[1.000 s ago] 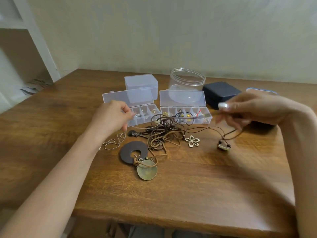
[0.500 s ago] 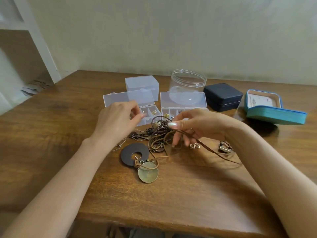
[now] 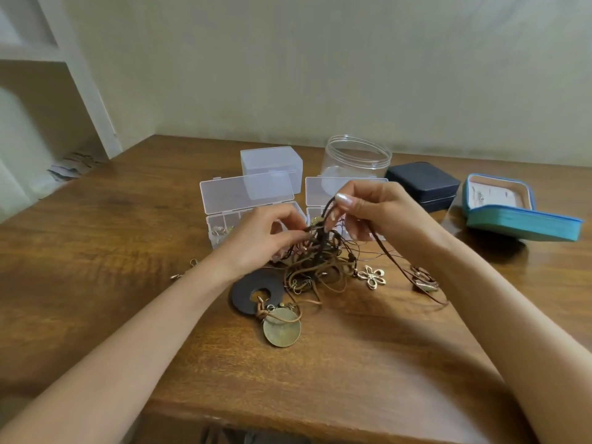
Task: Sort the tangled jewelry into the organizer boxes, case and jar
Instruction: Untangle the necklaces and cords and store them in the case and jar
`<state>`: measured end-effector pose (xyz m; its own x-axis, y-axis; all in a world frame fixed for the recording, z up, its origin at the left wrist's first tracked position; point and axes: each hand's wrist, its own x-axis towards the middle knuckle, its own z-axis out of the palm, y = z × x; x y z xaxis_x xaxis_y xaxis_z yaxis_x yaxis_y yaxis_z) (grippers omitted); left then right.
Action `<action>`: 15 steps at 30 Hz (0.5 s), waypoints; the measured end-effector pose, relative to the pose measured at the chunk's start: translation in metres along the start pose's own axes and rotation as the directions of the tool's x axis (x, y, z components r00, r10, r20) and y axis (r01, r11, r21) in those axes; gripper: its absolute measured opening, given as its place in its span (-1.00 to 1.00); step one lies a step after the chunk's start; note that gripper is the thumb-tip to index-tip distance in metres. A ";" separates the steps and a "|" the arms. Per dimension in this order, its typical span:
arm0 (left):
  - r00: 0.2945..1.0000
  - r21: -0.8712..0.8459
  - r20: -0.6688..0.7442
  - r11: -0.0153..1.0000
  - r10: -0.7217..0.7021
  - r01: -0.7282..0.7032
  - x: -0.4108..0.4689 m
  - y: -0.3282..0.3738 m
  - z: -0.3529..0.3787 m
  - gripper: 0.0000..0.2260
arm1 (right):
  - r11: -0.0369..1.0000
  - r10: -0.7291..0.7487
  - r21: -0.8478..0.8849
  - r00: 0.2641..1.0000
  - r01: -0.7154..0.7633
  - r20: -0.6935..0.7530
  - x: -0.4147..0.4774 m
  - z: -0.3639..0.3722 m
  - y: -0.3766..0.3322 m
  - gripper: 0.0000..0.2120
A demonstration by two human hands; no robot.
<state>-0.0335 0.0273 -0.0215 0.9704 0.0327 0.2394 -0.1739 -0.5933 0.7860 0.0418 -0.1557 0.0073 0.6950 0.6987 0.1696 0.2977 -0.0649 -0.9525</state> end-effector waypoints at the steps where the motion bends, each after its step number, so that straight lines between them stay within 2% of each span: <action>1: 0.999 -0.065 -0.032 0.998 -0.003 0.001 0.000 0.001 -0.001 -0.90 | 0.999 0.001 0.048 1.000 -0.002 0.003 0.000 -0.002 0.000 -0.81; 3: 0.997 -0.165 -0.078 0.986 -0.022 0.009 0.000 0.002 -0.003 -0.94 | 0.992 -0.009 0.129 1.000 0.007 0.021 0.001 -0.006 -0.001 -0.80; 4: 0.996 -0.200 -0.080 0.980 -0.035 0.019 0.000 0.002 -0.004 -0.89 | 0.985 -0.018 0.170 0.999 0.012 0.035 0.001 -0.008 -0.001 -0.80; 8: 0.997 -0.335 0.038 0.939 -0.065 0.074 -0.002 0.006 -0.008 -0.91 | 0.967 -0.042 0.254 0.995 0.019 0.086 0.002 -0.013 0.001 -0.78; 10: 0.992 -0.395 0.099 0.912 -0.074 0.108 -0.002 0.009 -0.007 -0.83 | 0.962 -0.051 0.271 0.992 0.019 0.113 0.003 -0.014 0.003 -0.81; 12: 0.987 -0.411 0.133 0.901 -0.092 0.139 0.000 0.012 -0.006 -0.78 | 0.962 -0.056 0.273 0.990 0.018 0.130 0.002 -0.014 0.003 -0.83; 15: 0.978 -0.344 0.190 0.928 -0.083 0.145 0.003 0.017 -0.008 -0.77 | 0.967 -0.074 0.250 0.989 0.040 0.127 0.002 -0.015 0.004 -0.82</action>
<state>-0.0350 0.0237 -0.0023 0.9956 -0.0717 0.0606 -0.0778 -0.2694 0.9599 0.0538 -0.1652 0.0079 0.5824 0.7864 0.2061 0.1523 0.1436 -0.9779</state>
